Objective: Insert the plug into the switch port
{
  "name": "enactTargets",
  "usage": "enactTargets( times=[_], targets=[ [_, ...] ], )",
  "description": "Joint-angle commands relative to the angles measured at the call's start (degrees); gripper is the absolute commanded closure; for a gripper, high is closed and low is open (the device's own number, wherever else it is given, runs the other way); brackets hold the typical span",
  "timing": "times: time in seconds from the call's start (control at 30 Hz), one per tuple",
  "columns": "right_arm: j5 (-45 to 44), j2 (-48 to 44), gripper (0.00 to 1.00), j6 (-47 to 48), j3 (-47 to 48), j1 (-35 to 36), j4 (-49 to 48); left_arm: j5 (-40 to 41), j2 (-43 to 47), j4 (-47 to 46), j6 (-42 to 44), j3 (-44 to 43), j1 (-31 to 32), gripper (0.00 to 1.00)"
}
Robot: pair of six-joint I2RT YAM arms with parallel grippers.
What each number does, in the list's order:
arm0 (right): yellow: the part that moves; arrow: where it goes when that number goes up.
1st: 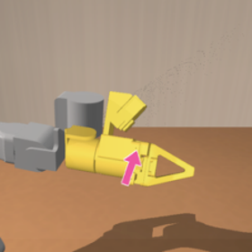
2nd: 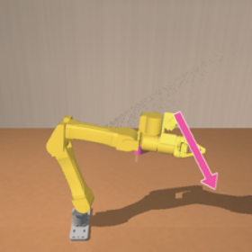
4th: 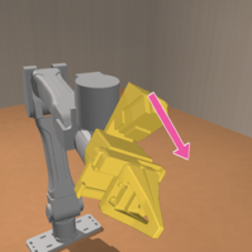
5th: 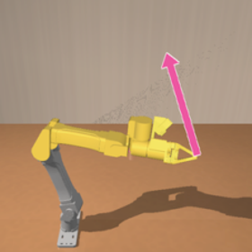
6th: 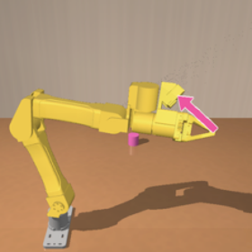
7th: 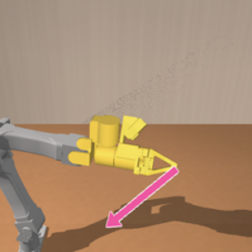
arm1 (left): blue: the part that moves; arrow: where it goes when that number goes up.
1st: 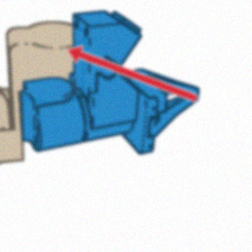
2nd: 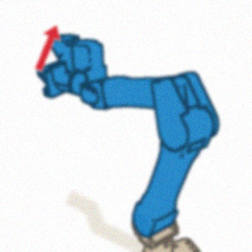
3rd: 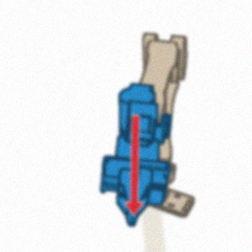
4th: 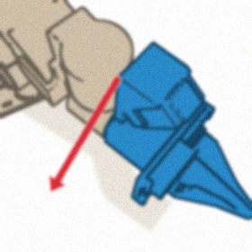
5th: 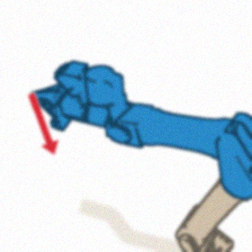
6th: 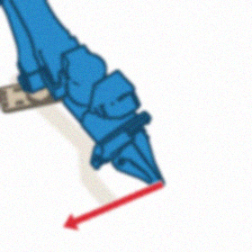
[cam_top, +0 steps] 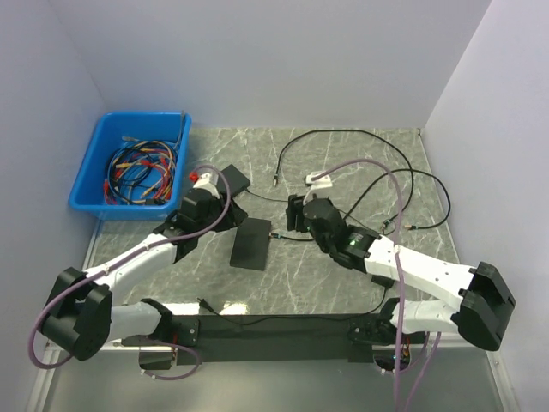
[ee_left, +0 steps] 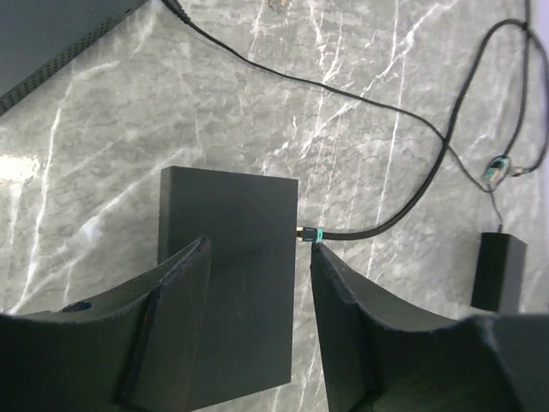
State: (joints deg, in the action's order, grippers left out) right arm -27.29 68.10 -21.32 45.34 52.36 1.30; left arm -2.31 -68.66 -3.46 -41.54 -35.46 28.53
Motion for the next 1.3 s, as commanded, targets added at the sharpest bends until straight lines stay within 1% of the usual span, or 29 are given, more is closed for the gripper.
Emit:
enactTargets(
  times=[0.0,0.03,0.1,0.13,0.2,0.23,0.27,0.3,0.37,0.4,0.43,0.47,0.5,0.53,0.57,0.6,0.63,0.73,0.9,1.1,1.17,1.27],
  targets=[
    [-7.6,0.8,0.36,-1.4,3.3,-3.8,1.6,6.9,-2.3,3.1,2.6,-5.4,2.7,0.44],
    [-6.4,1.1,0.36,-1.4,3.8,-6.5,1.5,11.0,-3.0,3.3,3.0,-7.4,3.5,0.40],
    [-2.5,2.2,0.37,-4.1,4.3,-9.2,2.5,14.4,-5.2,3.3,4.3,-9.0,5.5,0.35],
    [-0.9,2.2,0.37,-4.7,3.7,-10.4,2.0,17.0,-6.1,3.3,5.9,-10.7,6.1,0.17],
    [1.0,2.2,0.37,-6.1,1.9,-12.5,1.0,18.8,-9.4,2.6,7.8,-12.3,7.7,0.02],
    [1.1,2.3,0.38,-6.3,1.2,-12.7,0.1,20.5,-10.8,2.3,9.2,-14.4,8.1,0.01],
    [1.1,2.4,0.38,-6.2,0.8,-13.0,-0.1,20.8,-12.3,2.1,10.0,-15.6,8.2,0.01],
    [0.1,2.5,0.38,-6.6,0.5,-12.9,0.0,20.6,-15.8,1.8,10.9,-16.8,8.2,0.01],
    [-0.4,2.6,0.39,-7.0,-0.1,-13.1,0.5,20.1,-19.7,2.0,14.5,-21.9,8.3,0.02],
    [-0.7,2.5,0.39,-7.2,-0.3,-13.1,0.5,20.6,-23.9,2.5,15.8,-23.9,8.2,0.03],
    [-1.3,2.5,0.39,-7.4,-1.0,-13.2,0.4,20.4,-26.1,2.8,18.6,-27.7,8.3,0.05],
    [-1.1,2.2,0.39,-7.5,-1.3,-13.2,0.1,20.2,-28.3,2.8,20.1,-29.6,8.2,0.06],
    [-1.0,2.2,0.39,-7.7,-1.6,-13.6,-0.2,20.1,-32.5,2.8,21.5,-31.5,8.3,0.07],
    [-0.4,2.0,0.41,-7.6,-2.1,-13.9,-0.8,20.1,-34.8,3.3,23.8,-35.7,8.3,0.08],
    [-0.2,2.1,0.41,-7.6,-2.4,-13.9,-0.8,20.1,-36.9,4.8,24.6,-37.9,8.2,0.09],
    [0.0,2.2,0.42,-7.9,-2.5,-14.0,-0.9,20.7,-40.9,5.7,25.1,-40.2,8.3,0.10],
    [0.1,2.4,0.43,-7.9,-2.5,-14.6,-1.0,20.9,-42.8,7.6,26.1,-44.4,8.2,0.12],
    [0.8,2.7,0.44,-8.8,-2.7,-16.1,-0.7,20.5,-48.1,9.1,27.8,-49.9,8.1,0.17],
    [2.8,2.2,0.46,-10.0,-3.6,-17.7,-1.1,20.4,-51.8,8.5,29.0,-51.8,8.1,0.19],
    [4.1,2.8,0.47,-10.2,-3.4,-18.5,-1.1,20.6,-55.0,7.8,29.6,-53.3,8.1,0.24],
    [4.2,2.9,0.48,-10.2,-3.4,-18.6,-1.1,21.3,-56.0,7.5,29.8,-53.8,8.1,0.27],
    [4.5,2.9,0.48,-10.3,-3.5,-18.8,-1.2,21.5,-57.4,7.7,30.6,-55.1,8.1,0.35]
  ],
)
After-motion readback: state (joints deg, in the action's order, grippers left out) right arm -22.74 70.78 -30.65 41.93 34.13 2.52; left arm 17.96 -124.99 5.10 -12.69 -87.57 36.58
